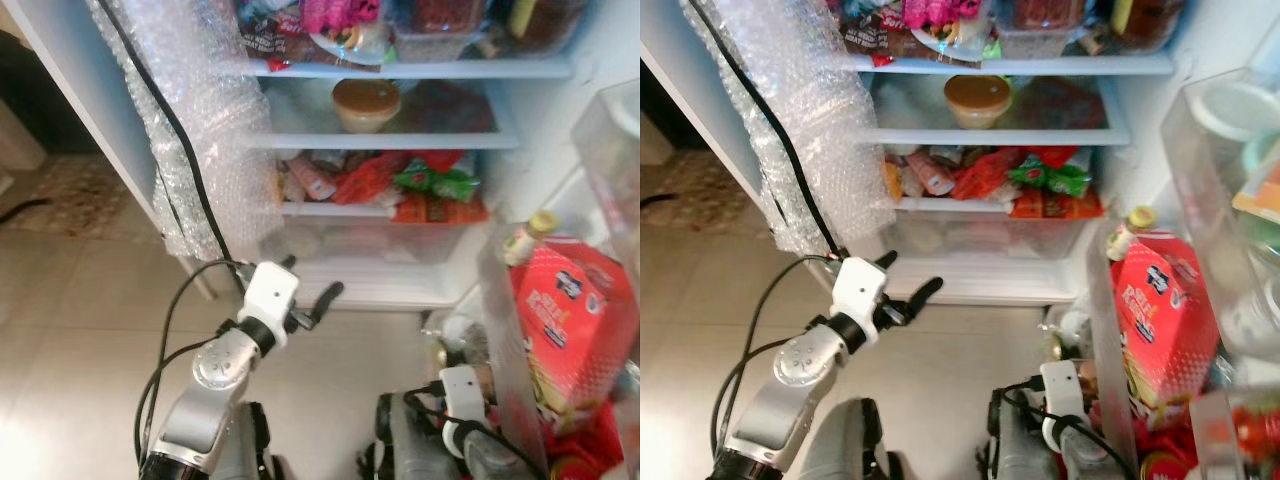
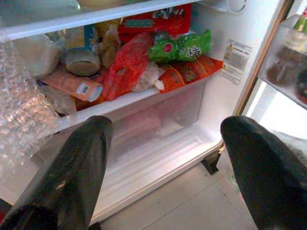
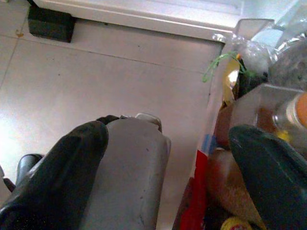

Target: Restocking fridge

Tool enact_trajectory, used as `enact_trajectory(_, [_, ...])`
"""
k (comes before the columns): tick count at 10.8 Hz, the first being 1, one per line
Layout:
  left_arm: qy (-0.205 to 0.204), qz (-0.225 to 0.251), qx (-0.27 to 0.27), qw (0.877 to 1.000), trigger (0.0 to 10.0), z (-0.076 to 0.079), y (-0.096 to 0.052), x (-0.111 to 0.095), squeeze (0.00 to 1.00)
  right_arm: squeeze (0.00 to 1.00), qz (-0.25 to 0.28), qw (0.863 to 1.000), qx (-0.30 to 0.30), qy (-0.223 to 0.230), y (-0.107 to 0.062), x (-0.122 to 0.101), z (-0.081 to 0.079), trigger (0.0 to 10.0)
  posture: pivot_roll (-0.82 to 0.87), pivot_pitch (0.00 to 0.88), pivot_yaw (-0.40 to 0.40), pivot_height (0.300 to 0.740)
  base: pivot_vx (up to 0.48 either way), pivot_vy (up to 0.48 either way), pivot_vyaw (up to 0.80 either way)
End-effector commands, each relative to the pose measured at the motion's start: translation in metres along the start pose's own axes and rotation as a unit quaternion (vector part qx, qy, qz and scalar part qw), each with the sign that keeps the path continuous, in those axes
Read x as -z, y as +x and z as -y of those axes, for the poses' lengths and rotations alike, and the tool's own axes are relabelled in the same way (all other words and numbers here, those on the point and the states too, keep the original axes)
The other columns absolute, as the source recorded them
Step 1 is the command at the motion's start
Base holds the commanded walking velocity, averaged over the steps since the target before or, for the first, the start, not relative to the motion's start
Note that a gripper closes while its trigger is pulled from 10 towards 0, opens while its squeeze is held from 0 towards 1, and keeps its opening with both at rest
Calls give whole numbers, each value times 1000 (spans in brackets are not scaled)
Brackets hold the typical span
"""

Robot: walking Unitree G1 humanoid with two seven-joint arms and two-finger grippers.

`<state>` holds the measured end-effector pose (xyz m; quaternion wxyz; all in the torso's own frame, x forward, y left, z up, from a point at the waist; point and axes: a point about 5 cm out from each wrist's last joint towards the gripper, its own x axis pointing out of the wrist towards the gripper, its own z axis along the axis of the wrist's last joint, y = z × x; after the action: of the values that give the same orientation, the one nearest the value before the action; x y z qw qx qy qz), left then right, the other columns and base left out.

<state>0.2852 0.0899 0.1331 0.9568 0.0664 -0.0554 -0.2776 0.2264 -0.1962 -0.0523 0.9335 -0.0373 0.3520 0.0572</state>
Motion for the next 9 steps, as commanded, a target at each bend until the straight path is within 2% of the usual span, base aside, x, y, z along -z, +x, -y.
enact_trajectory(1, [1,-13,-5,1000,10000,-1,-2,5,0,0,-102,994,-32,0,-15,55,-18,10000,-63,233,74,606,0,0,0])
enact_trajectory(4, [1,-26,-12,1000,10000,-3,-3,11,0,0,-102,994,-37,4,-15,55,-19,10000,-61,226,74,606,0,0,744])
enact_trajectory(6, [-25,-50,-52,997,10000,-13,-5,22,0,0,-101,994,-35,5,-15,56,-19,10000,-65,221,76,606,0,0,738])
enact_trajectory(7, [-20,-68,-67,995,10000,-20,-6,30,0,0,-102,994,-36,5,-15,56,-19,10000,-62,217,77,606,0,0,531])
enact_trajectory(9, [-15,-113,-101,988,10000,-31,-16,52,0,0,-102,994,-35,8,-15,56,-20,10000,-64,219,80,606,0,0,0])
